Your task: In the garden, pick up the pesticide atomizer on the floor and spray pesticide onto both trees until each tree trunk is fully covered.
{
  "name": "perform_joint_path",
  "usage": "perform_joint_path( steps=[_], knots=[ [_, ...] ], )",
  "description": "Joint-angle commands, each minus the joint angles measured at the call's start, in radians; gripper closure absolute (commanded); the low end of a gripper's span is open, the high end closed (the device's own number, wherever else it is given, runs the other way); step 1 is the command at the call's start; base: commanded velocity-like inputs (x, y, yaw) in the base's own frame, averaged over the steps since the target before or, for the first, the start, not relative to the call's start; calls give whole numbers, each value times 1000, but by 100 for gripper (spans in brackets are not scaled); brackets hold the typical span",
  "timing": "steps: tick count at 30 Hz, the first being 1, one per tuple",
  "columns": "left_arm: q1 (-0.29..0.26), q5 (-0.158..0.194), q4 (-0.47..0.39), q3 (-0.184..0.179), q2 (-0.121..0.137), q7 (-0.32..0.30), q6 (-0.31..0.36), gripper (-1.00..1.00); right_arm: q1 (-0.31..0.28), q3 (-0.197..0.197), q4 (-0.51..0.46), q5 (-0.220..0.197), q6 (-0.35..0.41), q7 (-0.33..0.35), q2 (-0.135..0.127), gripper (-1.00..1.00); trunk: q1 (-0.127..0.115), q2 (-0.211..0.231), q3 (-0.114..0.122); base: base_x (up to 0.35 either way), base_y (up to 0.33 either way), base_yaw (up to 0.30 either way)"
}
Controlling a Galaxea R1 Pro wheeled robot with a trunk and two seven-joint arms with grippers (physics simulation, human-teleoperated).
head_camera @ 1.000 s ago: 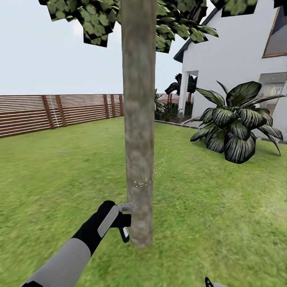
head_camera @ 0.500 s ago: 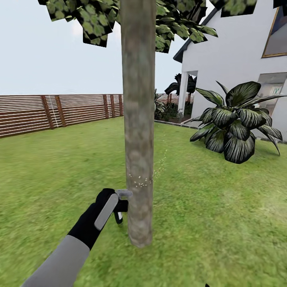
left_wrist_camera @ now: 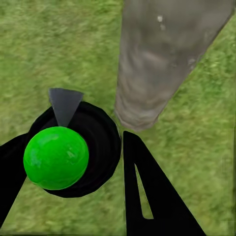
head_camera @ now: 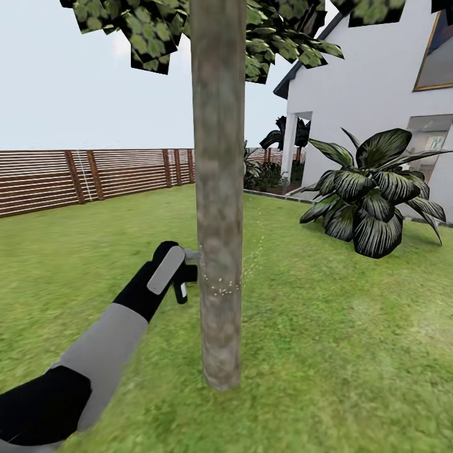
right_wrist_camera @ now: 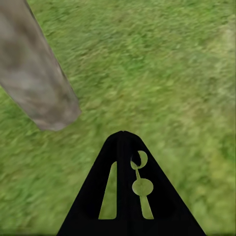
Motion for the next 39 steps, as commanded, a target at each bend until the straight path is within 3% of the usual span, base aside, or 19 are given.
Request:
perform_joint_path(
  steps=[1,5,9,15,21,39],
  knots=[
    [-34,51,24,-5,0,48,1,100,0,-2,3,-5,-3,3,1,100,0,-1,-1,0,0,0],
    [-109,148,94,-10,-2,129,1,100,-1,-2,6,-5,-3,3,1,100,0,-1,-1,0,0,0],
    [-127,177,104,-12,-3,150,1,100,-1,-2,6,-5,-3,3,1,100,0,-1,-1,0,0,0],
    [-129,184,100,-11,2,151,1,100,-1,6,6,-3,-3,6,0,100,0,-1,-1,-19,0,0],
    [-123,184,96,-11,2,149,1,100,-1,19,6,-3,-3,6,-1,100,0,-1,-1,-291,0,-54],
    [-129,193,54,-12,-21,150,1,100,-1,21,6,-3,-3,6,-1,100,0,-1,-1,-75,0,-267]
  ],
)
